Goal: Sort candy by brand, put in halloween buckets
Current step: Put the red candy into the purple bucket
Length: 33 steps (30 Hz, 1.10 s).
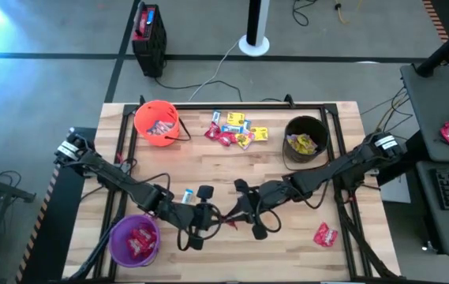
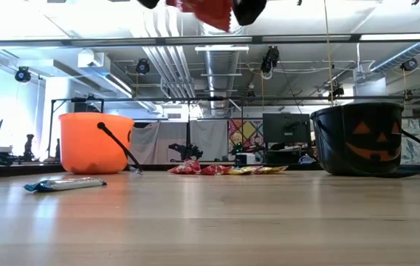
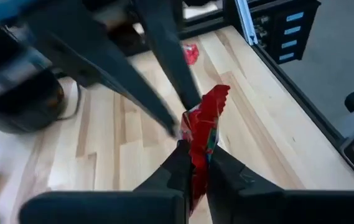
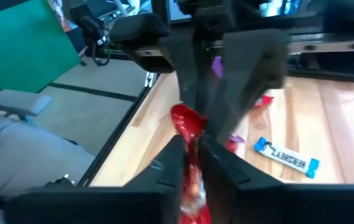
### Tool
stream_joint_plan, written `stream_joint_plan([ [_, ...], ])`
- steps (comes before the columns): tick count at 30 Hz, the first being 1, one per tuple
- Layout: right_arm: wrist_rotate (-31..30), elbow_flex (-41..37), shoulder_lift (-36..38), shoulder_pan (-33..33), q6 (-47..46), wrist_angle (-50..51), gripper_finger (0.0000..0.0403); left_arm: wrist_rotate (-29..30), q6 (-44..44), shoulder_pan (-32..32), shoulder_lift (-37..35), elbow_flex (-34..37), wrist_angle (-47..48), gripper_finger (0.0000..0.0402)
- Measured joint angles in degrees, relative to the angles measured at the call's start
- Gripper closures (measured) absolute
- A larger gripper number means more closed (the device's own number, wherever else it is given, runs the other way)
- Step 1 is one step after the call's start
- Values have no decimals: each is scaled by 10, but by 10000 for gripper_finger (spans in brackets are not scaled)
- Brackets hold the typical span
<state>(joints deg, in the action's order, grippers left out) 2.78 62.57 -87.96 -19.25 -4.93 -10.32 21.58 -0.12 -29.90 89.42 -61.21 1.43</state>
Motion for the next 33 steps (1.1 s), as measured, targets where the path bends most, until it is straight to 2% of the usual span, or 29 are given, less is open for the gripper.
stream_joint_plan([
  [2,-4,0,12,4,-6,13,330,-4,-17,-9,-13,0,22,395],
  [5,-15,0,37,9,-12,48,292,-16,-69,-29,-39,-35,114,396],
  [10,-68,0,72,14,-15,98,246,-19,-205,-83,-54,-172,409,397],
  [13,-89,0,78,15,-14,108,229,-57,-319,-120,-47,-246,566,397],
  [17,-89,0,73,16,-5,109,218,-80,-474,-180,-39,-293,730,398],
  [21,-88,0,60,22,-4,113,215,-121,-594,-240,-40,-298,791,398],
  [25,-89,0,46,31,-4,106,215,-135,-651,-286,-36,-283,785,398],
  [30,-88,0,26,42,-7,101,215,-180,-703,-306,-20,-262,787,398],
  [33,-88,0,23,46,-11,100,215,-180,-735,-308,-7,-253,809,387],
])
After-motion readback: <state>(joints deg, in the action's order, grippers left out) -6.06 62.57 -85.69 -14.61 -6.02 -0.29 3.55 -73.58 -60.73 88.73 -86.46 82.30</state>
